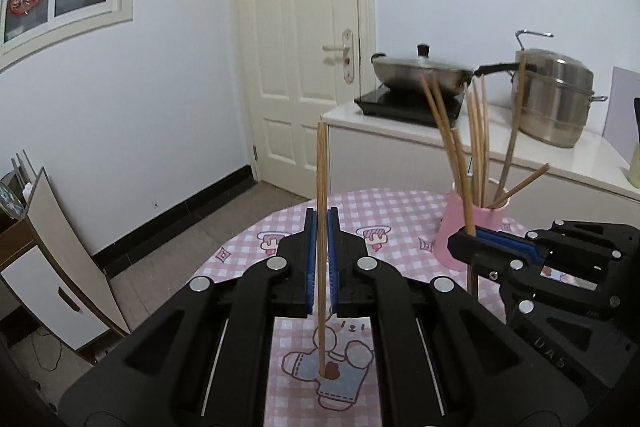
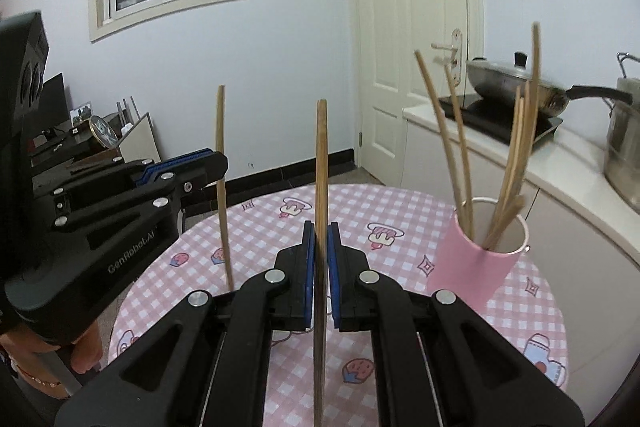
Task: Organize utensils
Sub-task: 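Lift both held chopsticks and carry them over the pink cup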
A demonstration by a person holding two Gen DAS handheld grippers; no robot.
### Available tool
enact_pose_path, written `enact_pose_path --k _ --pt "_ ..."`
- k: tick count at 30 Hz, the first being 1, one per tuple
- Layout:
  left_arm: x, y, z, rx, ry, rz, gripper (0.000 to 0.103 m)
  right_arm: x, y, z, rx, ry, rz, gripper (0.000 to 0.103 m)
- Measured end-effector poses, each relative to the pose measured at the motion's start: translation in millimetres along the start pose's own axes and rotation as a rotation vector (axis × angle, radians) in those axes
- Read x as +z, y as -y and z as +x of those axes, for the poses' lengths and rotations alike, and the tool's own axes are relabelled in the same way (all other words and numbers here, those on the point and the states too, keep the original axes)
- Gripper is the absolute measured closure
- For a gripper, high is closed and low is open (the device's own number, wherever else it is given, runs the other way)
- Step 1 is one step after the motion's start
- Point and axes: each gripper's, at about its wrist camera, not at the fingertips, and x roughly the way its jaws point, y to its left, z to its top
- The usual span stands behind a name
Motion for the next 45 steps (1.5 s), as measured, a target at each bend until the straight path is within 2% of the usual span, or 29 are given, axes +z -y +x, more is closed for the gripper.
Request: enact_pose_path --k 18,27,41,45 --pt "18.7 25.7 -45.4 -0.052 0.104 0.02 0.098 10.0 12.8 -70.5 -0.035 0.121 -0.016 0.098" --pt "36.8 33.3 -52.4 -0.148 0.129 -0.003 0.098 19.4 37.6 -100.0 -0.094 0.169 -0.015 0.098" --pt "89.2 59.2 -23.1 -0.323 0.185 -0.05 0.099 41.5 86.7 -107.2 -0.2 0.228 0.025 0.098" --pt "83.2 60.5 0.0 -0.327 0.109 -0.063 0.099 38.3 95.9 -95.8 -0.188 0.212 0.044 0.098"
